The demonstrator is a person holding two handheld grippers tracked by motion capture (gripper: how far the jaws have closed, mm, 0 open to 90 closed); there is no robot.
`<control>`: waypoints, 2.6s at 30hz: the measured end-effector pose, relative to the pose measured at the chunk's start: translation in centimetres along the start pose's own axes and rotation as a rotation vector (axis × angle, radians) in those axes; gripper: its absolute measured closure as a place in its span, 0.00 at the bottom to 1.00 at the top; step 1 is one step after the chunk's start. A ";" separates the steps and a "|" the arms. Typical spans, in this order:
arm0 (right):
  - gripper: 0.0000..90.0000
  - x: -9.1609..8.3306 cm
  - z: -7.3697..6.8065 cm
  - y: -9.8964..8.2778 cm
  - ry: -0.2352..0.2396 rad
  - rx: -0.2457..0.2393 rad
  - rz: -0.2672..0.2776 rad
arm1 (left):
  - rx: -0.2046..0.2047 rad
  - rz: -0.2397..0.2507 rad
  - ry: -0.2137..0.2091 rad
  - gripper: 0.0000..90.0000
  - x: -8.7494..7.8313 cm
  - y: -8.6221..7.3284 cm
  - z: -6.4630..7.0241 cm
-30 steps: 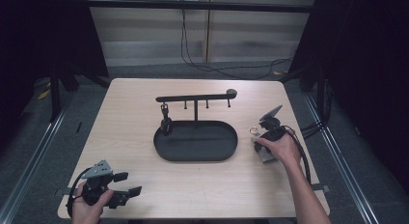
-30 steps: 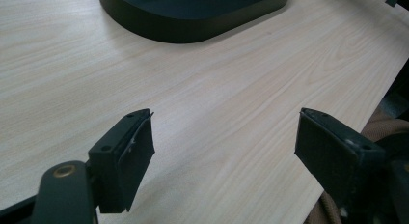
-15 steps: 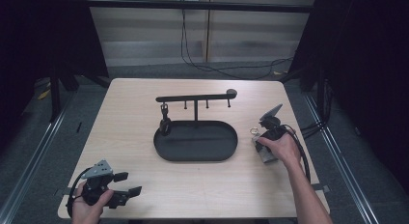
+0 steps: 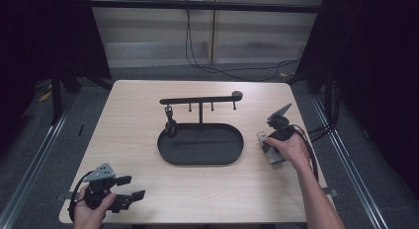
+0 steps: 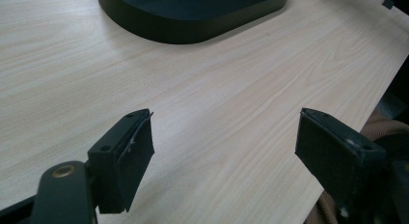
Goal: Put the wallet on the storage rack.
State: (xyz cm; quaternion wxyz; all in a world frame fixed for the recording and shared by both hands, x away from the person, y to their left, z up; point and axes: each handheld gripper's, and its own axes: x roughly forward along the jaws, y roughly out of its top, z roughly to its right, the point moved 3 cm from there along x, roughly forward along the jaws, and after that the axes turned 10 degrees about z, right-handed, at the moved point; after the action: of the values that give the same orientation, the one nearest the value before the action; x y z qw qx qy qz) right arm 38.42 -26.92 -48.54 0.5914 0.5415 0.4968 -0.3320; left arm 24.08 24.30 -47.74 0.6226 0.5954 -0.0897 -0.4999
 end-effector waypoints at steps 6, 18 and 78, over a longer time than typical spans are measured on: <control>0.38 -0.7 0.0 0.0 0.012 -0.005 0.018 | -0.002 -0.004 -0.004 0.23 0.1 0.0 0.0; 0.38 -2.6 -0.4 1.1 0.011 -0.014 0.059 | 0.001 -0.017 -0.001 0.23 0.2 -0.1 0.0; 0.38 -6.4 -6.4 4.1 0.305 0.014 0.271 | -0.010 -0.010 0.000 0.22 0.1 -0.1 -0.1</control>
State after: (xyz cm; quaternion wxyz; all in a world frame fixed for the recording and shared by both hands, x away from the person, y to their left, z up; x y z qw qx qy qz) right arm 38.99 -20.82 -40.69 0.5447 0.6515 0.5009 -0.1672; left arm 24.15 24.30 -47.86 0.6229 0.5927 -0.0844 -0.5035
